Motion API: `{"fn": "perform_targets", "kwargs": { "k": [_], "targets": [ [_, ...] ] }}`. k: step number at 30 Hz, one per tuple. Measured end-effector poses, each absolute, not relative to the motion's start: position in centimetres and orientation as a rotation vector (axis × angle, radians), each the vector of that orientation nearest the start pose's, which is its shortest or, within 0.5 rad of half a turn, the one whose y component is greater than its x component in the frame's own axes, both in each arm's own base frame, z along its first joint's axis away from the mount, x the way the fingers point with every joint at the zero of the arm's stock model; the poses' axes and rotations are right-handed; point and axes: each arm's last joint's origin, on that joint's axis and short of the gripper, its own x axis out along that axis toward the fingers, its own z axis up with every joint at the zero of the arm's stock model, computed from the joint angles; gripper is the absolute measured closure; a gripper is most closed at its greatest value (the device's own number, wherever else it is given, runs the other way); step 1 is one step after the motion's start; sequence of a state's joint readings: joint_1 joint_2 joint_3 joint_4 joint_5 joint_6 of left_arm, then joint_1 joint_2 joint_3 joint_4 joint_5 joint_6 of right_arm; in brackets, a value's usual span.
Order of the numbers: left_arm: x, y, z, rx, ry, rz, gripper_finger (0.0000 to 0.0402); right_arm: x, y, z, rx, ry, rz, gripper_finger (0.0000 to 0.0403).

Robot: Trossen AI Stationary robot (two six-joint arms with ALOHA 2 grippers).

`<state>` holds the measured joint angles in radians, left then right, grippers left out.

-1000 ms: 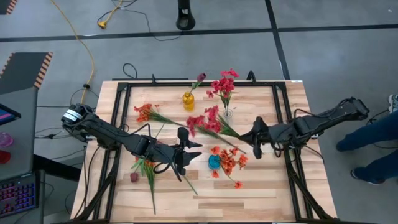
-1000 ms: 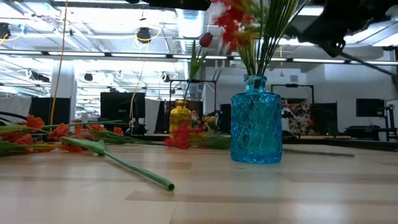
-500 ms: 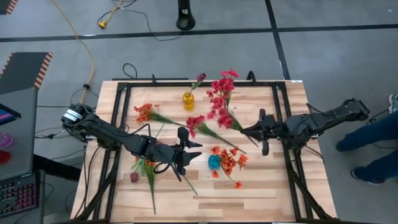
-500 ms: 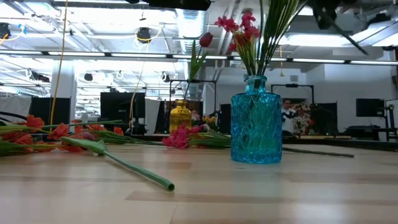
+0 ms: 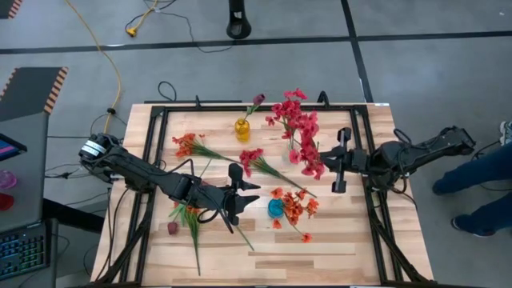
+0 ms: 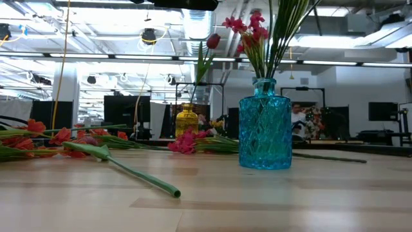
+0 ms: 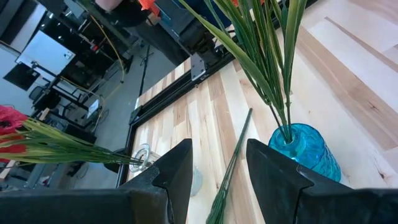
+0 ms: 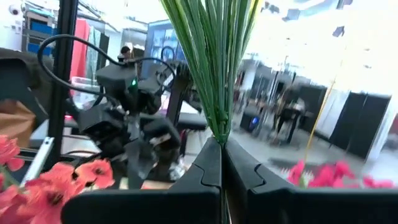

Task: Sort flowers into vase by color
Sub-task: Put the bottom red flowers into the transparent vase

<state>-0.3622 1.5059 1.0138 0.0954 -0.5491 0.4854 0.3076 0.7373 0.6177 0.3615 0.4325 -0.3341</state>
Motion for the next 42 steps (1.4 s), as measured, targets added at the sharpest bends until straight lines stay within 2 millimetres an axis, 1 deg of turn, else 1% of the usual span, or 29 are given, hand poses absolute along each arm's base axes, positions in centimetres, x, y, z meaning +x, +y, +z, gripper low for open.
{"fn": "perform_targets", "kwargs": {
  "k": [5, 11, 14, 17, 22, 26, 29, 31, 36, 39, 42],
  "targets": [
    [31.6, -10.4, 26.8, 0.654, 0.397, 0.095, 0.0262, 17.9, 3.3, 33.5, -0.322, -0.272, -0.103, 0.0378],
    [31.7, -10.2, 26.8, 0.646, 0.398, 0.100, 0.0262, 18.8, 1.2, 33.1, -0.349, -0.288, -0.095, 0.0378],
    [31.7, -10.1, 26.8, 0.642, 0.399, 0.102, 0.0262, 18.8, 0.0, 31.8, -0.335, -0.287, -0.069, 0.0378],
    [31.7, -10.1, 26.8, 0.626, 0.398, 0.106, 0.0262, 18.3, -1.1, 29.9, -0.316, -0.344, -0.088, 0.0378],
    [31.7, -10.1, 26.8, 0.606, 0.396, 0.111, 0.0262, 16.7, -2.2, 26.9, -0.338, -0.473, -0.124, 0.0378],
    [31.7, -10.0, 26.9, 0.604, 0.393, 0.113, 0.0262, 15.6, -2.9, 25.0, -0.325, -0.528, -0.157, 0.0378],
    [31.8, -10.0, 27.0, 0.594, 0.382, 0.119, 0.0262, 15.4, -3.2, 24.2, -0.323, -0.547, -0.177, 0.0378],
    [31.9, -9.9, 27.1, 0.576, 0.371, 0.127, 0.0262, 15.6, -3.4, 24.1, -0.327, -0.550, -0.187, 0.0378],
    [32.1, -9.1, 27.1, 0.546, 0.374, 0.154, 0.0262, 16.4, -3.8, 23.3, -0.331, -0.543, -0.201, 0.0378],
    [32.2, -8.7, 27.1, 0.540, 0.376, 0.156, 0.0262, 16.8, -3.9, 23.1, -0.337, -0.581, -0.204, 0.0378],
    [32.3, -8.5, 27.1, 0.537, 0.377, 0.159, 0.0262, 17.6, -4.2, 22.6, -0.334, -0.535, -0.205, 0.0378]
  ]
}}
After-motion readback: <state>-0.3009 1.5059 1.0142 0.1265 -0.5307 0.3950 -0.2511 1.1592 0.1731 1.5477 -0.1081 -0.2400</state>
